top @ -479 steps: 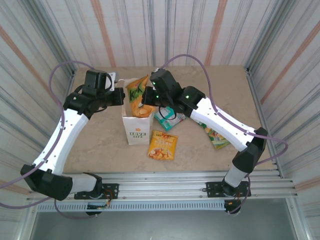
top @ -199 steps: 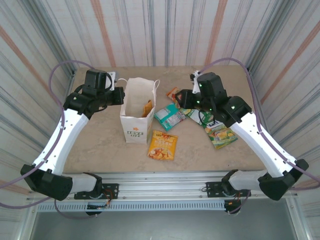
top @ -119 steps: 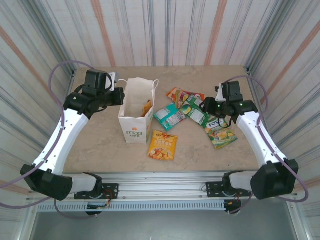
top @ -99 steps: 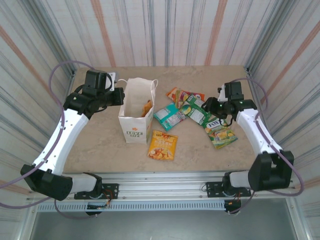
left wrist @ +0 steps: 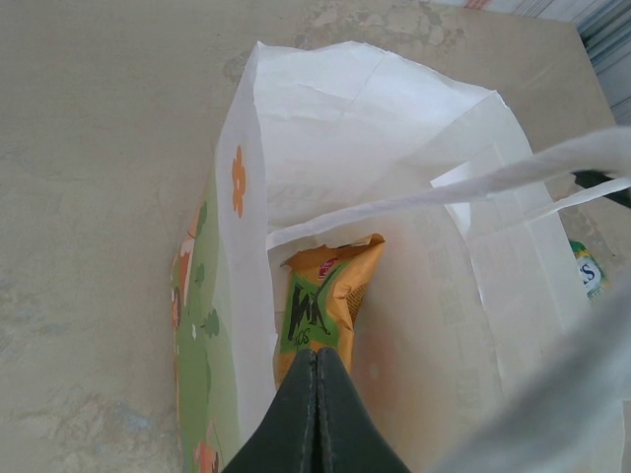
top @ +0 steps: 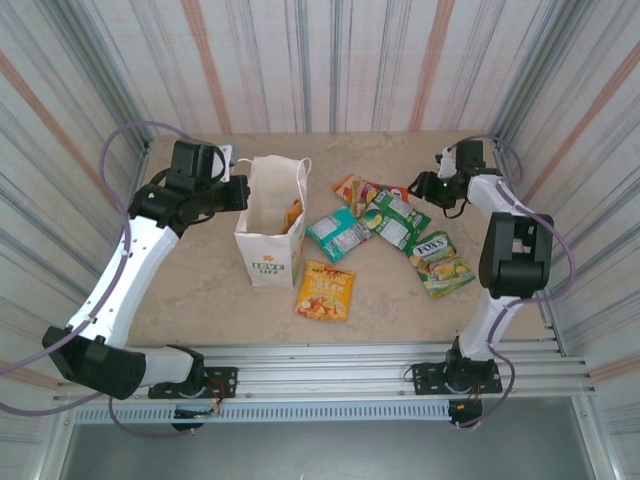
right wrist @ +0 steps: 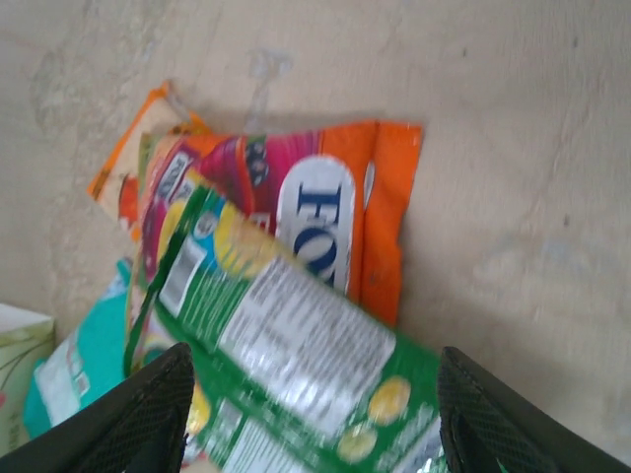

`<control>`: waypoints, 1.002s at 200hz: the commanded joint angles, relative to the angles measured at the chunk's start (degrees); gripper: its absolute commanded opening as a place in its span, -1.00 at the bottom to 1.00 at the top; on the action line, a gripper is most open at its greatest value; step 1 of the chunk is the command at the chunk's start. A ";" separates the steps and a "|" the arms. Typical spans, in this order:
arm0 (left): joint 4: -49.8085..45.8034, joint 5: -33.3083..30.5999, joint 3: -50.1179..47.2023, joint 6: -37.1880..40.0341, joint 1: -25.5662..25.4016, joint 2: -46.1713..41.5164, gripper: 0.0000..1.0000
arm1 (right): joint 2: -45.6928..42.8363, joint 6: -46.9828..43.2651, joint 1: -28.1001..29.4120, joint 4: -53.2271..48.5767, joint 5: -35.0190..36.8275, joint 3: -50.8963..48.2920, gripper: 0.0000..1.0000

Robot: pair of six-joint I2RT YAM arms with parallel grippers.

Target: Place the snacks into the paper bag

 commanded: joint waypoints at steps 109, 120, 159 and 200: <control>0.57 0.93 -0.46 -0.02 0.61 0.19 -1.00 | 3.97 -8.65 0.87 -19.80 -11.80 1.67 0.37; 0.57 0.93 -0.30 -0.02 0.56 0.11 -1.00 | 2.92 -9.99 1.75 -23.16 -11.83 1.44 0.36; -0.05 0.80 0.42 0.68 0.57 0.13 -1.00 | -1.60 -12.02 4.41 -25.86 -0.97 1.75 0.38; 0.07 0.71 0.02 0.77 0.60 -0.25 -1.00 | 0.65 -13.55 4.56 -22.17 7.55 5.02 0.39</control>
